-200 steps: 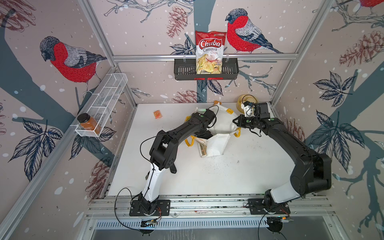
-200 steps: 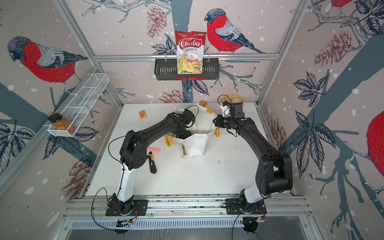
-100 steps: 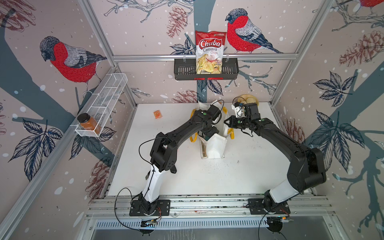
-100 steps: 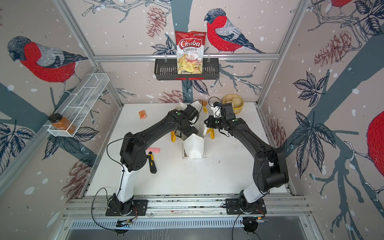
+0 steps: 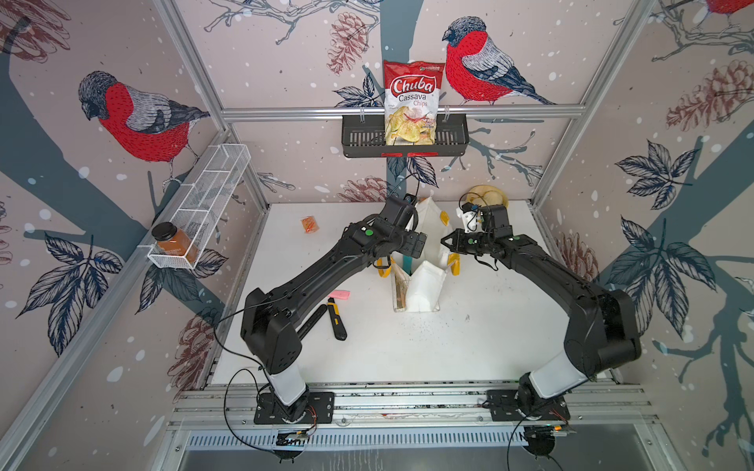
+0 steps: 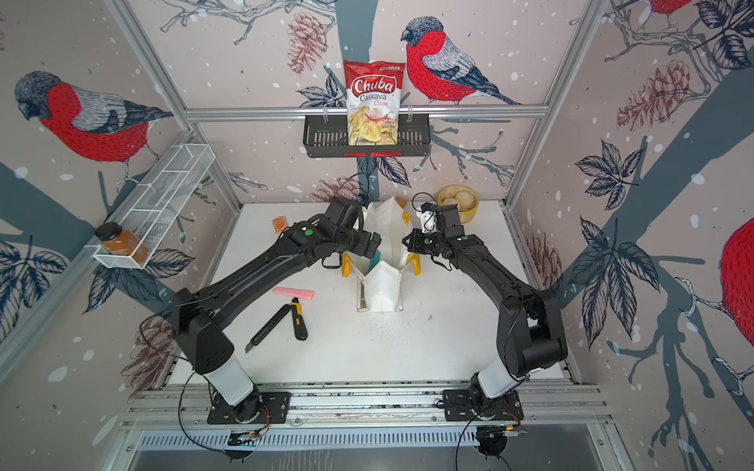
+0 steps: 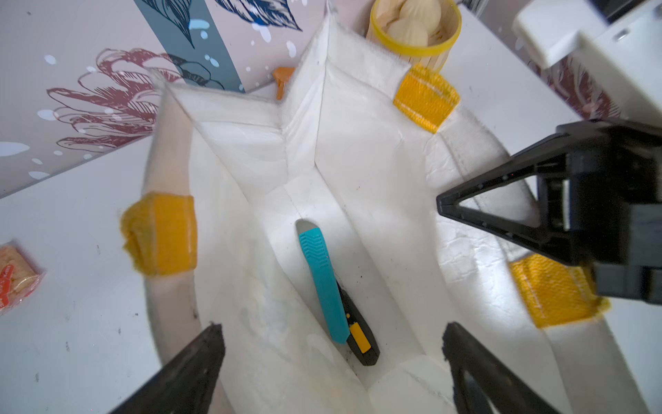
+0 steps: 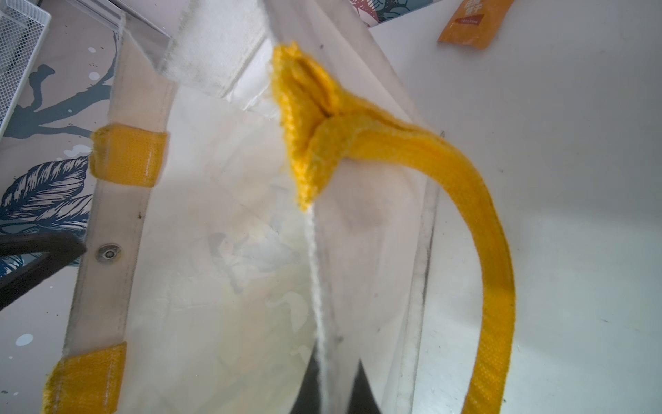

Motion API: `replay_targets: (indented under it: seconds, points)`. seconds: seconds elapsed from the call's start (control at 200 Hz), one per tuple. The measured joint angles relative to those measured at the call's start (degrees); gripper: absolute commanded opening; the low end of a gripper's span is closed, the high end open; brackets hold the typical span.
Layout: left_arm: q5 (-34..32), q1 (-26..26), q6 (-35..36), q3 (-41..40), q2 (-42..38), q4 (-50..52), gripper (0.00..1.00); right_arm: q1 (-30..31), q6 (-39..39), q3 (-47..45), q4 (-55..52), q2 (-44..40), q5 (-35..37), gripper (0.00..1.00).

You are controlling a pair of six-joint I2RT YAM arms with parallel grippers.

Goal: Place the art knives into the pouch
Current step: Pick up the utility knife at the center of the board.

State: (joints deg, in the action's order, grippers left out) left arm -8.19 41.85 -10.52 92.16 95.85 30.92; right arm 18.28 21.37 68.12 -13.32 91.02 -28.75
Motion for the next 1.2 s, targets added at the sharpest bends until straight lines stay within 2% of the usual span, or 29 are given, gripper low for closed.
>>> replay_targets:
  seconds: [0.16, 0.265, 0.435, 0.58, 0.846, 1.201]
  points:
    - [-3.1, 0.0, -2.5, -7.4, -7.1, -8.8, 0.95, 0.0, 0.0, -0.2, 0.3, 0.0, 0.0, 0.0]
    - [-8.9, 0.0, -5.5, -10.3, -10.4, -10.9, 0.95, 0.0, 0.0, -0.2, 0.4, 0.0, 0.0, 0.0]
    - [-20.1, -0.2, -12.4, -16.7, -16.4, -9.7, 0.96, 0.0, 0.0, -0.5, 0.9, 0.0, -0.1, 0.0]
    - [-25.2, -2.3, -18.7, -24.9, -22.4, -6.3, 0.96, 0.0, 0.0, -0.6, 1.1, 0.3, -0.2, 0.0]
    - [-24.5, -7.2, -28.4, -39.3, -31.0, -1.3, 0.96, 0.2, 0.0, -0.9, 2.2, 0.9, -0.2, 0.0]
    - [-14.5, -8.0, -36.1, -47.8, -28.1, 1.8, 0.96, 0.9, 0.0, -1.2, 3.2, 1.7, -0.3, 0.0]
